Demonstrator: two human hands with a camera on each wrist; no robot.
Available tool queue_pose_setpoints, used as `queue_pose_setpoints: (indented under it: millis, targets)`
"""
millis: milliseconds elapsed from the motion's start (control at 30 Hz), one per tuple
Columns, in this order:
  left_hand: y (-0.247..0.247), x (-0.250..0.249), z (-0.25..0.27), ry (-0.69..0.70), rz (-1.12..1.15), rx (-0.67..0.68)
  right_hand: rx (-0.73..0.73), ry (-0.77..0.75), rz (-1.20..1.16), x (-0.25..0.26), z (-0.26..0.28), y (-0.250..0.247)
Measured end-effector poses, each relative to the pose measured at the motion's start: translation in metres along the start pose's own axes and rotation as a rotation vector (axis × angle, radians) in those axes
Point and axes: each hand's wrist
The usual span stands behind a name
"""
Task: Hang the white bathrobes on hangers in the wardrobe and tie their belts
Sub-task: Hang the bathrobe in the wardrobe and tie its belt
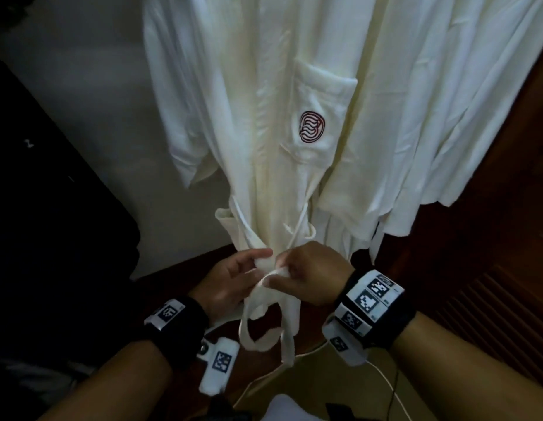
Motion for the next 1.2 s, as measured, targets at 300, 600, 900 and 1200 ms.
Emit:
queue_pose_setpoints:
  millis: [300,600,900,1200]
  targets:
    - [-0.03,0.003,-0.003,-0.011,-0.021,0.07,-0.171,0.308,-0.191,0.003,-0.01,0.041]
    - [-0.024,-0.009,-0.015,0.091,-0.143,0.029,-0.443,0.604,-1.016,0.002,-0.013,0.087]
    - [-0.056,-0.01,-0.049,0.234,-0.518,-0.284,0.168,0.557,-1.185,-0.033,0.004,0.031]
    - [-0.11,0.009,-0.05,0.19,-0.83,-0.478,-0.17,0.237,-1.514,-0.001,-0.065,-0.105]
Point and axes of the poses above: each hand's wrist, its own z-axis away from the middle knuckle, its own y-axis out of the palm, x = y × z, and after that the axes turned 5 degrees about -x, right-handed
